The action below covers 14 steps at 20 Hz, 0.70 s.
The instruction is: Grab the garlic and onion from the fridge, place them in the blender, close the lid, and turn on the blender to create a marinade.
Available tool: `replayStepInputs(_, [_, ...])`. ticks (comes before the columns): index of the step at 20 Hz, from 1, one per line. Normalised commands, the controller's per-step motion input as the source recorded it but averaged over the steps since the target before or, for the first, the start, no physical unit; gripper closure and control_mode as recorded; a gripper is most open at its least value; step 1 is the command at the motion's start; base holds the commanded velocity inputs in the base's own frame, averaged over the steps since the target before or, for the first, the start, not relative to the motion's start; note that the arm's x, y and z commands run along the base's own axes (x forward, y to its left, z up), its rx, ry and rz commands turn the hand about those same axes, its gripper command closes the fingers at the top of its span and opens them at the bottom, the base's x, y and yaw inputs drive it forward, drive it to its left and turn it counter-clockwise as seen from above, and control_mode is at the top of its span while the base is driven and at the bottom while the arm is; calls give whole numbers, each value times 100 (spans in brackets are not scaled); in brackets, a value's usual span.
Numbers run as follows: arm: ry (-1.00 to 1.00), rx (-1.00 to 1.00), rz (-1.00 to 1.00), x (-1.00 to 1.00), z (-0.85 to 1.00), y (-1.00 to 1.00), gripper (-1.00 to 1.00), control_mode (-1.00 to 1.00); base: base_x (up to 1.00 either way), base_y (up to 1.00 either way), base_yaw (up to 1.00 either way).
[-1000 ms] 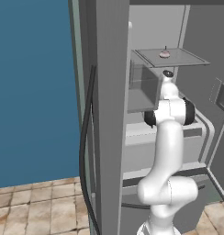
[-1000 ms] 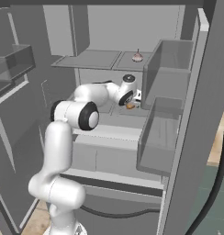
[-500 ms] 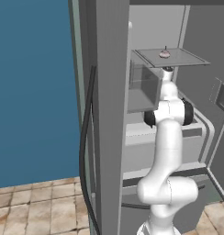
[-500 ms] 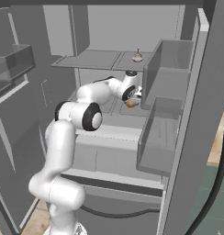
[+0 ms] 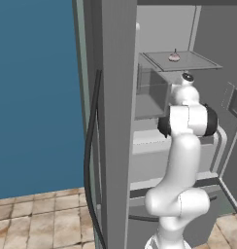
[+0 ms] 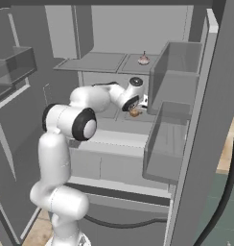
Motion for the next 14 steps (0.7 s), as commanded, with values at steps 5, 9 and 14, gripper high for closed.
replayStepInputs(5, [-22, 0, -1, -100, 67, 0, 100, -100, 0, 0, 0])
replayStepInputs(9, [-8, 0, -2, -100, 87, 1, 100, -100, 0, 0, 0])
replayStepInputs(14, [0, 1, 0, -100, 75, 9, 100, -100, 0, 0, 0])
